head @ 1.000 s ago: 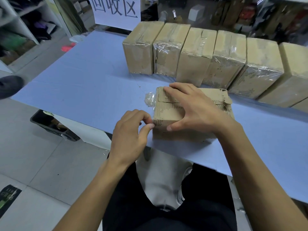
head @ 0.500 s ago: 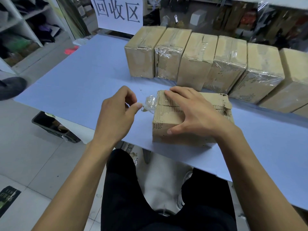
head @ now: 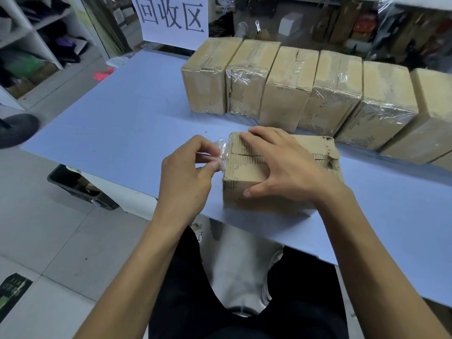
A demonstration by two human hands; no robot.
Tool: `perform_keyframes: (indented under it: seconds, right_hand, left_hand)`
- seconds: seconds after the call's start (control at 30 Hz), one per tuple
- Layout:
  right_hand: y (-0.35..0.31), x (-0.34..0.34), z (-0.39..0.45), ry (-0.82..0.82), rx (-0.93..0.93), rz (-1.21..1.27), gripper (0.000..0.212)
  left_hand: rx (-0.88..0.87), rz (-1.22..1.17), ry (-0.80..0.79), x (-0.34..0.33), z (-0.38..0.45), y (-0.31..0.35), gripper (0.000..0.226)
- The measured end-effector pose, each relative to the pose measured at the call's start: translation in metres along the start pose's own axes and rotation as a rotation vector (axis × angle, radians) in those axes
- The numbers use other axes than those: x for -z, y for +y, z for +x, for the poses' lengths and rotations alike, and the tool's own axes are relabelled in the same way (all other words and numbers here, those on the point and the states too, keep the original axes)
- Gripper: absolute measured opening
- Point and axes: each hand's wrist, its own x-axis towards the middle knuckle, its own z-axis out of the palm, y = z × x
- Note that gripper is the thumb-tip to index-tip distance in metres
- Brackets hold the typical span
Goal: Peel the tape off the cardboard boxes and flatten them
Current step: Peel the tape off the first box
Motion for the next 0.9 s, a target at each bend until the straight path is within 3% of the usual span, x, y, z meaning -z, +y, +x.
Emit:
perform_keyframes:
  seconds: [0.17,0.43,0.9]
  right_hand:
    - [-0.001,0.001,-0.001,-0.001,-0.001,-0.005,0.113]
    - [-0.002,0.000,0.000,0.007,-0.008,0.007,0.114]
    - [-0.005,0.004,0.000,0.005,-0.010,-0.012,0.111]
  left_hand:
    - [-0.002,0.159,0.146,-0.006,0.006,-0.004,0.020]
    - [-0.082,0.117,-0.004,-0.015,-0.016,-0.010,0.011]
    - [0.117,-0.056,0.132,-0.019,0.011,-0.004,0.014]
